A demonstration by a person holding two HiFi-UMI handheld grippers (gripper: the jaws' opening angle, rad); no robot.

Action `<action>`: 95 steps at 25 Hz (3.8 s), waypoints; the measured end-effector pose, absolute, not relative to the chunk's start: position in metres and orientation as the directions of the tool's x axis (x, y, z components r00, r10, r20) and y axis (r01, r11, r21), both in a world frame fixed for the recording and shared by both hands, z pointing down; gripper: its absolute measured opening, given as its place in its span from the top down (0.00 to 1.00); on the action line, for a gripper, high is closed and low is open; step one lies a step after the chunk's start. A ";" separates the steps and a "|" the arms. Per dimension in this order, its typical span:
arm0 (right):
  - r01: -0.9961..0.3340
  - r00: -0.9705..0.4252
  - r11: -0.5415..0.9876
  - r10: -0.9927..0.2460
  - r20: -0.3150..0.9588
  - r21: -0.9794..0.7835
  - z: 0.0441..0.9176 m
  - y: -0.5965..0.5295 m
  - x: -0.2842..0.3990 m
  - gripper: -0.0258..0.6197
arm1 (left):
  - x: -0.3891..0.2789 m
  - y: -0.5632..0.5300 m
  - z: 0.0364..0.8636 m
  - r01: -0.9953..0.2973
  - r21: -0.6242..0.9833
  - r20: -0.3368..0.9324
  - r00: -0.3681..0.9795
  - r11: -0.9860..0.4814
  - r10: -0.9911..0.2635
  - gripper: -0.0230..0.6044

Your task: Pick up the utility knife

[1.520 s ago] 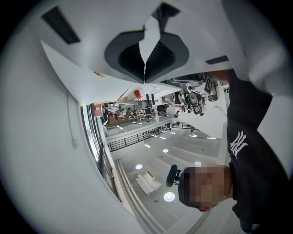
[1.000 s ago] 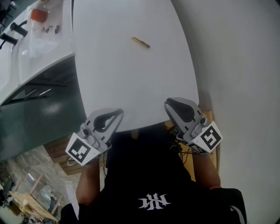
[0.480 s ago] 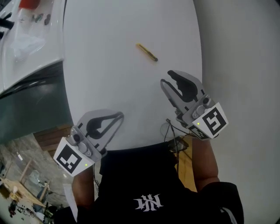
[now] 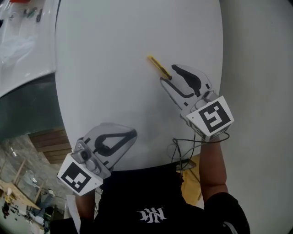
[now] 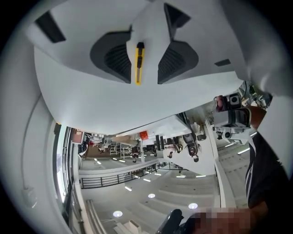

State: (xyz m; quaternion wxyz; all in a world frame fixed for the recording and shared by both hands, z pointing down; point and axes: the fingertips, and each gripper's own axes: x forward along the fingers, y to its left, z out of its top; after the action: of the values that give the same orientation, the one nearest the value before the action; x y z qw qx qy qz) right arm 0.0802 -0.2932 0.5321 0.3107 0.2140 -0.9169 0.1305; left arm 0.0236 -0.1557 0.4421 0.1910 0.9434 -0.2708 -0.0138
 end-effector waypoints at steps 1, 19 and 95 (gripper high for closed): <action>-0.469 -0.709 0.876 -0.298 0.639 -0.111 0.540 -0.294 0.080 0.70 | 0.025 -0.158 0.447 -0.504 0.374 0.082 0.854 -0.779 -0.513 0.95; -0.445 -0.621 0.887 -0.206 0.756 -0.123 0.569 -0.297 0.078 0.79 | 0.028 -0.178 0.441 -0.488 0.390 0.047 0.857 -0.781 -0.513 0.95; -0.251 -0.928 0.945 -0.297 -0.224 -0.211 0.181 0.175 0.191 0.88 | 0.114 0.210 0.196 -0.388 0.075 -0.027 0.920 -0.919 -0.391 0.96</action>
State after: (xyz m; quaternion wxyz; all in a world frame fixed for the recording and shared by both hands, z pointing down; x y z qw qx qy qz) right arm 0.1914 0.1754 0.1809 -0.1273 0.1402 -0.9778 0.0898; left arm 0.1136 0.2099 0.1963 0.0340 0.9792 -0.1989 -0.0206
